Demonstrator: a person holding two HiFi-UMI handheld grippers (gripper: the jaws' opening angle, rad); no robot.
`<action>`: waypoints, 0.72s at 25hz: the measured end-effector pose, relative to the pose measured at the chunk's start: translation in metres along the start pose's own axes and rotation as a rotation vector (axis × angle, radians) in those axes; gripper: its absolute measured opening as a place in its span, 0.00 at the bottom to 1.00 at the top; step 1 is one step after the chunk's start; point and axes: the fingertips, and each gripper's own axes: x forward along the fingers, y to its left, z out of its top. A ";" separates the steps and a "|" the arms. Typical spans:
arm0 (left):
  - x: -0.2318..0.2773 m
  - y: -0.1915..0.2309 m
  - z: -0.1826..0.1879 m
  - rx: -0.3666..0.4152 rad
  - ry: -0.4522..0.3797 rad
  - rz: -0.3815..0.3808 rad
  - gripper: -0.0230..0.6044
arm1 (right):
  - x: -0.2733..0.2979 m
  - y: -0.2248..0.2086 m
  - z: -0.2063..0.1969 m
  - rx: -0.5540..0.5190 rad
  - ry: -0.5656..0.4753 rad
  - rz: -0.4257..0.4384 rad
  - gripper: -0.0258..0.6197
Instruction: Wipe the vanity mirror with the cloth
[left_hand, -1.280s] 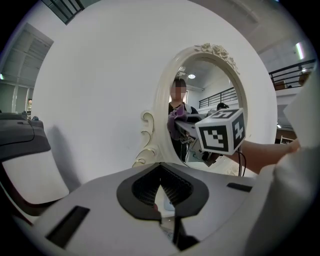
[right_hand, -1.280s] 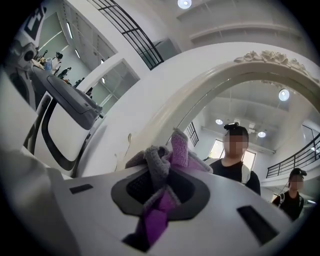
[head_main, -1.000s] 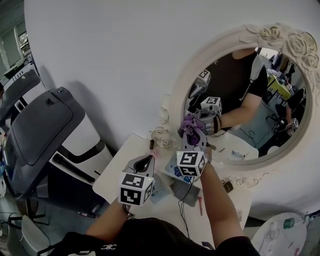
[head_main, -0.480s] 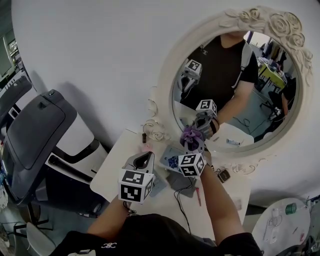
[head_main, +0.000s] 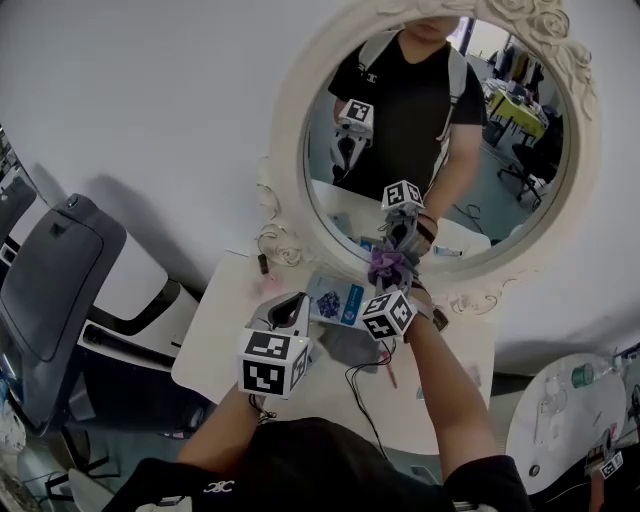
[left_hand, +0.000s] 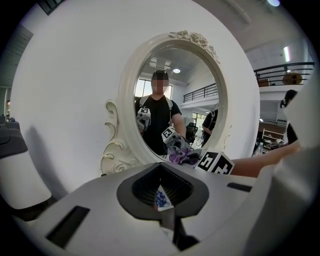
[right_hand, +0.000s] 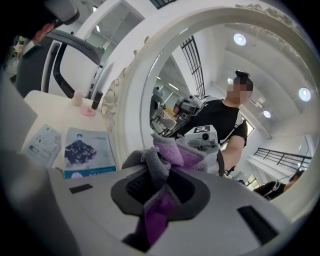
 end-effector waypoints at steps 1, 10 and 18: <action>0.002 -0.004 0.001 0.003 0.000 -0.011 0.05 | -0.002 -0.005 -0.007 -0.018 0.024 -0.012 0.12; 0.002 -0.016 0.004 0.034 -0.008 -0.063 0.05 | -0.028 -0.064 -0.056 -0.068 0.151 -0.117 0.13; -0.009 -0.006 0.001 0.018 -0.022 -0.072 0.05 | -0.075 -0.152 -0.073 -0.078 0.252 -0.300 0.15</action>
